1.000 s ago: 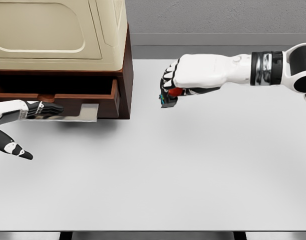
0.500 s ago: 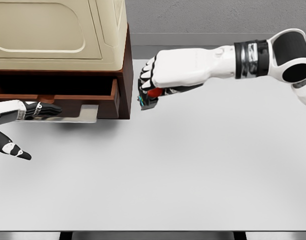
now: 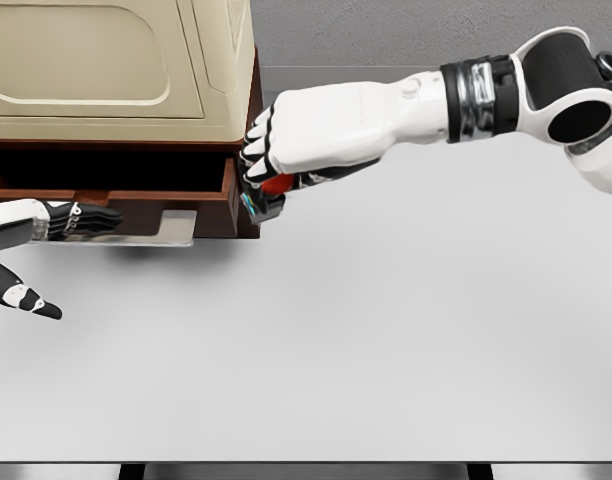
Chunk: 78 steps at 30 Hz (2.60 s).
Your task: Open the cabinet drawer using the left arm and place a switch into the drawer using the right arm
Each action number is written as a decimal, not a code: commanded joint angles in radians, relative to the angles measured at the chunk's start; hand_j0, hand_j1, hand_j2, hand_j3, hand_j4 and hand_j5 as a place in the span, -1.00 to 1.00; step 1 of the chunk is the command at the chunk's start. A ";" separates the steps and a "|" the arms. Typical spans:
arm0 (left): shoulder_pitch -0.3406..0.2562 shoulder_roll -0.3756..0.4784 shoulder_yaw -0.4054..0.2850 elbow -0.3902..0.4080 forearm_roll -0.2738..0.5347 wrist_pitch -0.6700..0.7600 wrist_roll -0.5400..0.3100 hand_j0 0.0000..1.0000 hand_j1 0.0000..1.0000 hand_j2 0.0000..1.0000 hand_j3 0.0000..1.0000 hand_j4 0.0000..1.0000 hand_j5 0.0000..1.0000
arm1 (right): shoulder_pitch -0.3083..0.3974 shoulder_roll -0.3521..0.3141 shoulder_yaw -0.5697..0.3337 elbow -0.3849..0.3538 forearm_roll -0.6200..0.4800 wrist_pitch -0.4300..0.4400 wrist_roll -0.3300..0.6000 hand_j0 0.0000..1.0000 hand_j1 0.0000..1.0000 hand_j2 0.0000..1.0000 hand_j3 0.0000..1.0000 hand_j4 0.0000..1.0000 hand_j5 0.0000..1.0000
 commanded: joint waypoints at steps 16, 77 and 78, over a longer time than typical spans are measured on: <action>0.014 0.001 -0.037 0.014 -0.131 -0.001 -0.011 1.00 1.00 1.00 1.00 1.00 1.00 | -0.068 0.105 0.024 0.009 -0.010 0.003 -0.001 -0.14 -0.14 -0.14 -0.14 -0.14 -0.14; 0.062 -0.002 -0.040 0.013 -0.094 -0.001 -0.011 1.00 1.00 1.00 1.00 1.00 1.00 | -0.129 0.309 0.100 0.268 0.134 0.106 -0.001 -0.19 -0.19 -0.19 -0.19 -0.19 -0.19; 0.063 -0.002 -0.040 0.013 -0.094 -0.001 -0.011 1.00 1.00 1.00 1.00 1.00 1.00 | -0.130 0.310 0.100 0.278 0.134 0.106 -0.001 -0.19 -0.19 -0.19 -0.19 -0.19 -0.19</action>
